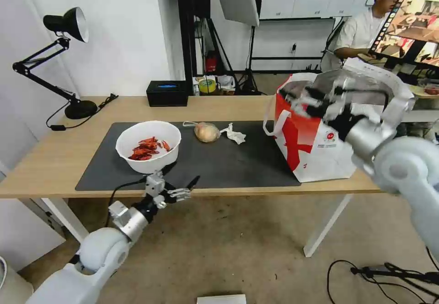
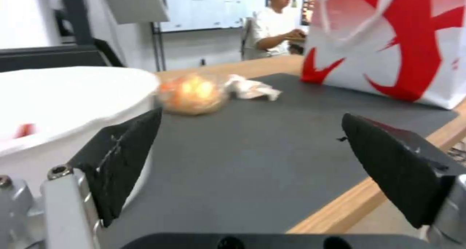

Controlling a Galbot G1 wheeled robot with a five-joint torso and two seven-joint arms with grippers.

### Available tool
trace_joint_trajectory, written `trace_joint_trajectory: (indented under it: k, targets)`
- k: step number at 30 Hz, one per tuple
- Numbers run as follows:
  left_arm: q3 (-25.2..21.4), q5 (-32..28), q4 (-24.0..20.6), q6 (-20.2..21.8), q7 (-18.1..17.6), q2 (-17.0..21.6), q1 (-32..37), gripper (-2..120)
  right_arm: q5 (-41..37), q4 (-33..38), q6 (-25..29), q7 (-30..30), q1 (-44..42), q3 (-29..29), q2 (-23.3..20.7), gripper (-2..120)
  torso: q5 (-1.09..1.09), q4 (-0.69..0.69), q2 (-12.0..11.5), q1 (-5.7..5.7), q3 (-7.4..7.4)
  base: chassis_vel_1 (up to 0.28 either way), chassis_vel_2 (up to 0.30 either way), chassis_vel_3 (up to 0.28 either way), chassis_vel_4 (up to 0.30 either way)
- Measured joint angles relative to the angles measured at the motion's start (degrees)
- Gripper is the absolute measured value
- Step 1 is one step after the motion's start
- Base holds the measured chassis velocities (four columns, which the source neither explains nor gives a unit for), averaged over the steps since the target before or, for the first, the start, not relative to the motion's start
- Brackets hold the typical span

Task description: Pick up the trash from the table and place it into the takeout bag.

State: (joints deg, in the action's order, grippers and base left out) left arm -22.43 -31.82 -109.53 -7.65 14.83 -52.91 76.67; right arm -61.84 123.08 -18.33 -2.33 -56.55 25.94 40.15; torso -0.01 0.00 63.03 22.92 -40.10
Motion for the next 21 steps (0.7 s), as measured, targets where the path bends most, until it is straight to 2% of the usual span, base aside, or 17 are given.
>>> trace_joint_trajectory:
  k: [8,9,14,21]
  targets:
    - [-5.1,0.4,0.1,-2.5,0.9,-2.9,5.5,100,9.7,2.7,7.9,-1.9,-12.7,0.6,2.6,100,0.01,-0.01,0.0,-0.01,0.0,0.0,0.0,0.0,0.0]
    - [-6.8,0.5,0.3,-3.2,1.7,-3.9,7.3,100,12.6,2.8,11.1,-1.9,-16.5,0.6,3.9,100,0.0,0.0,0.0,-0.01,0.01,0.0,0.0,0.0,0.0]
    - [-10.1,0.4,1.1,-3.8,4.0,-5.3,11.2,100,17.8,2.6,15.5,-1.6,-23.5,0.7,6.2,100,0.0,0.0,0.0,-0.01,0.0,0.0,0.0,0.0,0.0]
    - [-11.6,0.1,1.9,-4.7,5.0,-6.8,13.4,100,21.5,0.8,19.5,-1.2,-31.6,0.5,9.3,100,0.0,-0.01,0.0,-0.01,0.0,0.0,0.0,0.0,0.0]
